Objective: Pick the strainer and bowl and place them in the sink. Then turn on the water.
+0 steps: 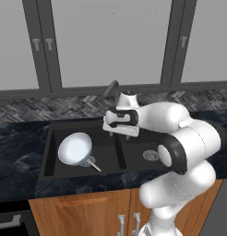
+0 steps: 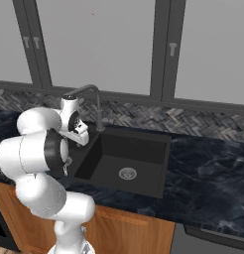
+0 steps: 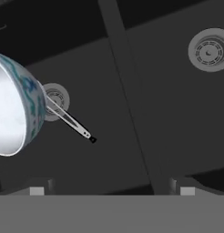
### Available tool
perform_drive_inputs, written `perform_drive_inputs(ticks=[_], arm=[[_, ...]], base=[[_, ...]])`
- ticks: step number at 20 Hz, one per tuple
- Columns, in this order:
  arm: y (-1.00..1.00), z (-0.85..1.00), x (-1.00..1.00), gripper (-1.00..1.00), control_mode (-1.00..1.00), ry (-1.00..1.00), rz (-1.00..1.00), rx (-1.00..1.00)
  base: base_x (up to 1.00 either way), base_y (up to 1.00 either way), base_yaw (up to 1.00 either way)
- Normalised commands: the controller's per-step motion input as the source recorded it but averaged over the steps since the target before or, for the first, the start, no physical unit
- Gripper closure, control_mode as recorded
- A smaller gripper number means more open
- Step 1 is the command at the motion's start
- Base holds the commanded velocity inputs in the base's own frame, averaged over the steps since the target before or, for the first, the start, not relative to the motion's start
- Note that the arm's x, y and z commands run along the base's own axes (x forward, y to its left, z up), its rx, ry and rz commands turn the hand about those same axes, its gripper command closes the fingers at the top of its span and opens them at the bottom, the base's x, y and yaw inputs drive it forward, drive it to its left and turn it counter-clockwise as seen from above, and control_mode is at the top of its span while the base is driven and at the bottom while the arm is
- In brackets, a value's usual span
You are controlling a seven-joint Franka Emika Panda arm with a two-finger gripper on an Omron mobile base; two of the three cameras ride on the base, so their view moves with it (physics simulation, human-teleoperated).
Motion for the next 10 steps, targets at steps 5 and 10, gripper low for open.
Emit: perform_drive_inputs(ticks=[5, 10], arm=[[-0.65, 0.30, -0.50, -1.00, -1.00, 0.00, 0.02, -0.05], [-0.67, 0.26, -0.45, -1.00, -1.00, 0.00, 0.04, -0.03]], base=[[0.00, 0.00, 0.00], [0.00, 0.00, 0.00]])
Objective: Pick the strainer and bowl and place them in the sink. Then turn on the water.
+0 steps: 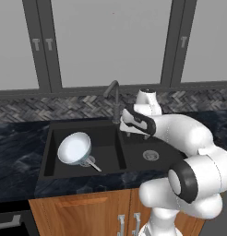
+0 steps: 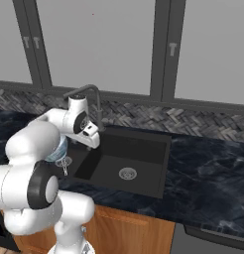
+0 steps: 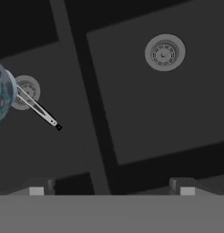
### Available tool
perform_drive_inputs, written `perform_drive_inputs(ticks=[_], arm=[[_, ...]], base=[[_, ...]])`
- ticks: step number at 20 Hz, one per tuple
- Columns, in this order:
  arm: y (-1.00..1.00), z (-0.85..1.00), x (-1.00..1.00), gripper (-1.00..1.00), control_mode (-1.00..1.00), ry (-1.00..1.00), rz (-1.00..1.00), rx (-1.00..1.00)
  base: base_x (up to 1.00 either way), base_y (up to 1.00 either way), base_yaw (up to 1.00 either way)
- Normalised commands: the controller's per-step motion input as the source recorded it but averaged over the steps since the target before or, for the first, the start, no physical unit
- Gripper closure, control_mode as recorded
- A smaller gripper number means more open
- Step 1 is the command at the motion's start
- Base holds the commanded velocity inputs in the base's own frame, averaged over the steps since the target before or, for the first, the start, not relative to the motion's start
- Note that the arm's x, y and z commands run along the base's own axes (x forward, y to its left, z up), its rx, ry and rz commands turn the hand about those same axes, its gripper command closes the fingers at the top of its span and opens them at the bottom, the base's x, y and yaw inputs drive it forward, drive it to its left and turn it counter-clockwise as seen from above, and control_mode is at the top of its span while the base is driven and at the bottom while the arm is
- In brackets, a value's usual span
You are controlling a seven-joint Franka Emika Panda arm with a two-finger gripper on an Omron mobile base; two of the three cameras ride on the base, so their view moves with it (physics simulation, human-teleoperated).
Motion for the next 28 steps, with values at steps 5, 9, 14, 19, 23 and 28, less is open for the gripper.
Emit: perform_drive_inputs(ticks=[5, 9, 14, 19, 23, 28], arm=[[-0.60, 0.24, -0.40, -1.00, -1.00, 0.00, 0.03, -0.03], [-0.59, 0.24, -0.31, -1.00, -1.00, 0.00, 0.03, -0.01], [-0.48, 0.20, -0.26, -1.00, -1.00, 0.00, 0.05, 0.00], [-0.25, 0.30, -0.21, -1.00, -1.00, 0.00, 0.06, 0.00], [-0.02, 0.43, -0.14, -1.00, -1.00, 0.00, 0.00, 0.00], [0.00, 0.47, -0.13, -1.00, -1.00, 0.00, 0.00, 0.00]], base=[[0.00, 0.00, 0.00], [0.00, 0.00, 0.00], [0.00, 0.00, 0.00], [0.00, 0.00, 0.00], [0.00, 0.00, 0.00], [0.00, 0.00, 0.00]])
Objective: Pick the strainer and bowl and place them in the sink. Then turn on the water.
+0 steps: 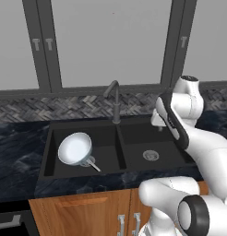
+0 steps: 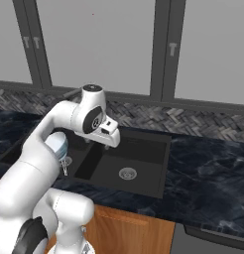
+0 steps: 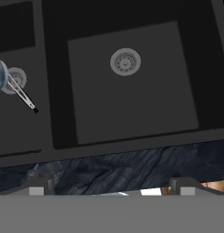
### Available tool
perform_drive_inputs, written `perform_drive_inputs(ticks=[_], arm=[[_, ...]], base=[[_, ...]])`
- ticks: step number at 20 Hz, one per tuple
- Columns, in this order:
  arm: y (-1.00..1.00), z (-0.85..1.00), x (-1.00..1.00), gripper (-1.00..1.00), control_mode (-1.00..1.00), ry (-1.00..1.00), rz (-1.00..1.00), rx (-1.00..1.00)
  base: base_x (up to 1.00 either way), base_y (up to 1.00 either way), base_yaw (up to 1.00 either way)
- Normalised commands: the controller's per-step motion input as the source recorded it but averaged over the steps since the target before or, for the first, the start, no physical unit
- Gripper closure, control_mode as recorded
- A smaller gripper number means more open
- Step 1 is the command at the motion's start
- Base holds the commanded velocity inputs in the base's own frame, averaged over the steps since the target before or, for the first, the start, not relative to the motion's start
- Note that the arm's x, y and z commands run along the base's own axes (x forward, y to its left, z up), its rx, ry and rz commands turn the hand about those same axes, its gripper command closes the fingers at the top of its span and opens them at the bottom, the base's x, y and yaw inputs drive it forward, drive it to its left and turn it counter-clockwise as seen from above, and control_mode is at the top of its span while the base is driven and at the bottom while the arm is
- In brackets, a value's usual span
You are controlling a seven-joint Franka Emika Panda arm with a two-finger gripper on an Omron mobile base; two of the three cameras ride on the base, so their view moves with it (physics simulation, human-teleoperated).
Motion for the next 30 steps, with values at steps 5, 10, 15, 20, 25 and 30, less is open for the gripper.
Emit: perform_drive_inputs(ticks=[5, 10, 15, 20, 25, 30], arm=[[-0.07, 0.19, -0.09, -1.00, -1.00, 0.00, 0.01, 0.00], [-0.07, 0.00, -0.15, -1.00, -1.00, 0.00, 0.00, -0.03], [-0.12, 0.00, -0.21, -1.00, -1.00, -0.01, 0.00, -0.09], [-0.04, 0.00, -0.06, -1.00, -1.00, 0.00, 0.00, -0.02], [0.00, 0.00, -0.03, -1.00, 1.00, 0.00, 0.00, 0.00], [0.00, 0.00, 0.00, -1.00, 1.00, 0.00, 0.00, 0.00]], base=[[0.00, 0.00, 0.00], [0.00, 0.00, 0.00], [0.00, 0.00, 0.00], [0.00, 0.00, 0.00], [-0.31, 0.00, 0.00], [-0.80, 0.06, 0.09]])
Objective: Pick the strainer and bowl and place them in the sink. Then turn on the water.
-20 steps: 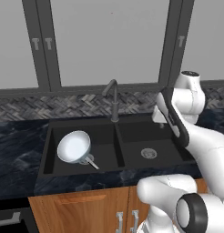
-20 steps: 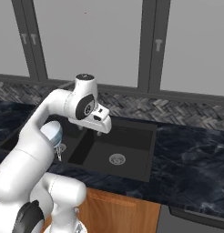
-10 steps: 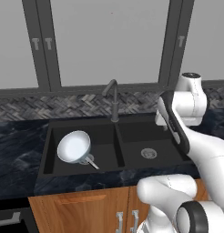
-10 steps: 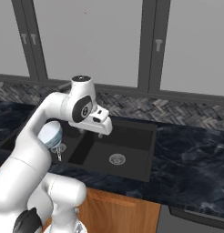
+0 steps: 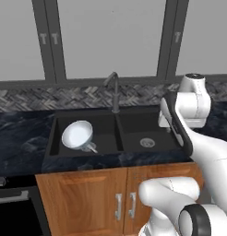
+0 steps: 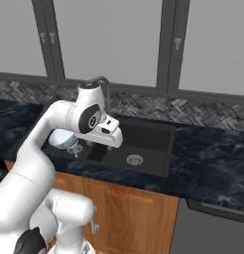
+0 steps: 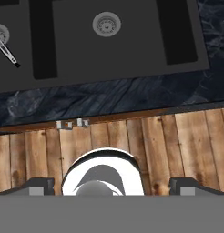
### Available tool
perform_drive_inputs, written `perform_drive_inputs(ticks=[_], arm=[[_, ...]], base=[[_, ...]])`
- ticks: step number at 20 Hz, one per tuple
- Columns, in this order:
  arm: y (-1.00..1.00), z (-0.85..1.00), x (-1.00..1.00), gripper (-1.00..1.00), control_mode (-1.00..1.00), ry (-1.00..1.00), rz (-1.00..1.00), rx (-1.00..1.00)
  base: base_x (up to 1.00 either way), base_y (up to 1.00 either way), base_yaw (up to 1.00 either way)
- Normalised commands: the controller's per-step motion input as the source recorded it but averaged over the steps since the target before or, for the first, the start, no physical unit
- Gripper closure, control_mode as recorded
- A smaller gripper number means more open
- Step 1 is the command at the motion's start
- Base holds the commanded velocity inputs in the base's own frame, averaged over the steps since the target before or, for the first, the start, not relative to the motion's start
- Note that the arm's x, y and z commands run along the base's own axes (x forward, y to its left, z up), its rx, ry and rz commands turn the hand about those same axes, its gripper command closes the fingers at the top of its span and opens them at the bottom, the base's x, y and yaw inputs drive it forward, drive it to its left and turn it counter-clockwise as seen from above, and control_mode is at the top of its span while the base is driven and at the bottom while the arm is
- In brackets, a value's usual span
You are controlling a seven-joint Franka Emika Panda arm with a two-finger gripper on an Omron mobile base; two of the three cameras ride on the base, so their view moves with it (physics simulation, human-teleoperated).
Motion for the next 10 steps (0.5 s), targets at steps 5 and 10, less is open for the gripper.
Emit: perform_drive_inputs(ticks=[5, 10], arm=[[0.00, 0.00, 0.00, -1.00, 1.00, 0.00, 0.00, 0.00], [0.00, 0.00, 0.00, -1.00, 1.00, 0.00, 0.00, 0.00]], base=[[-0.40, 0.12, 0.53], [0.00, 0.00, 0.73]])
